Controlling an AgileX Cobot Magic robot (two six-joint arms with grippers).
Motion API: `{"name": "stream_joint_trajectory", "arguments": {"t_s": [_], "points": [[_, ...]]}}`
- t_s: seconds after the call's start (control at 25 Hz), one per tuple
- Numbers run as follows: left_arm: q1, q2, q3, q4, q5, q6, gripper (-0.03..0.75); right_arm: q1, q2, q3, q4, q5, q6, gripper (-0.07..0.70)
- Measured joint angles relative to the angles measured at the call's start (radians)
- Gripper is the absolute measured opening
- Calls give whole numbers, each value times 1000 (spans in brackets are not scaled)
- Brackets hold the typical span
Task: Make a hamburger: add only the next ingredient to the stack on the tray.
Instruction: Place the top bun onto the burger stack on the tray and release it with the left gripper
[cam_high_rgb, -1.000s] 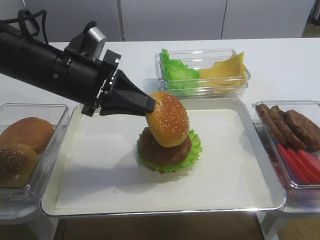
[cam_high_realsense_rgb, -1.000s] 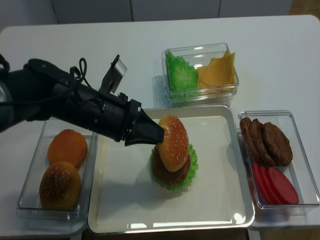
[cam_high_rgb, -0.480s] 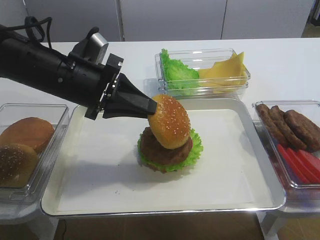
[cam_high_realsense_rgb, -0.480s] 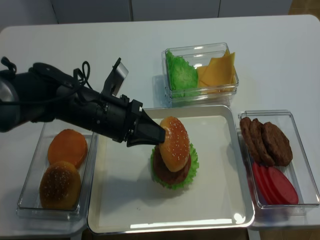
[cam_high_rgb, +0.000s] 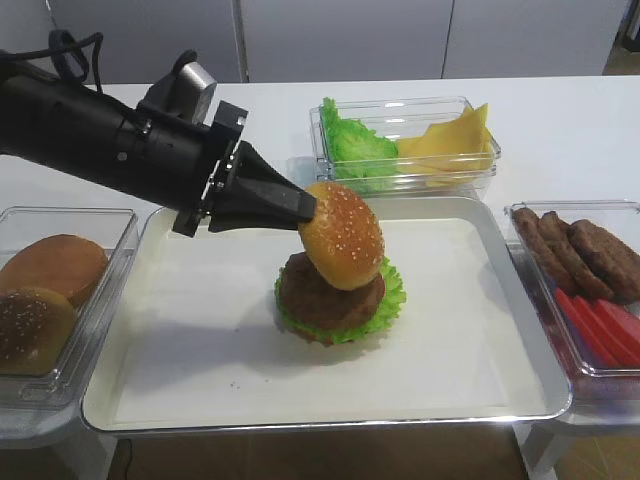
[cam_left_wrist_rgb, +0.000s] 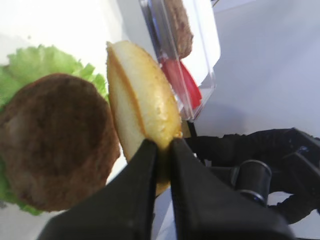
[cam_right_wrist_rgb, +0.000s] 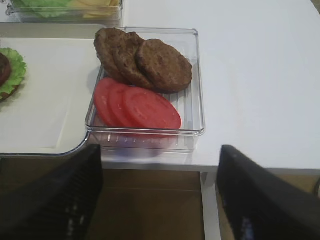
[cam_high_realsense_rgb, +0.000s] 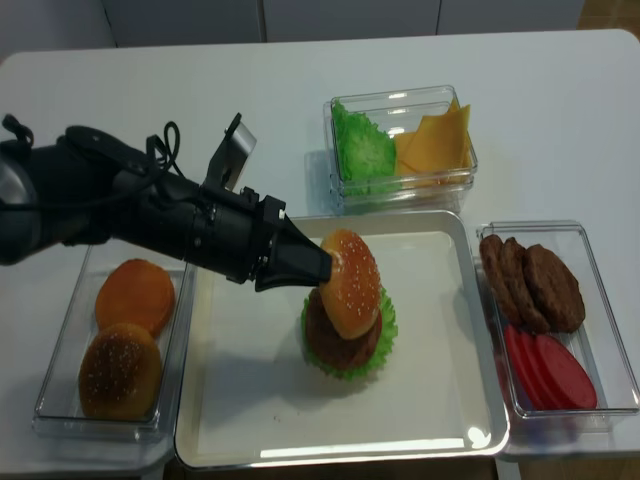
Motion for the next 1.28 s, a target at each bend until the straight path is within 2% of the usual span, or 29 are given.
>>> {"name": "stream_joint_trajectory", "arguments": {"t_s": [0.24,0.4,1.28], "points": [[-2,0,0,-16,0,10,43,0,0,0,0,0,0,545],[-19,0,0,19,-2,10,43,0,0,0,0,0,2,545],[-19,-2,0,96,2,-2,44,0,0,0,0,0,2,545]]}}
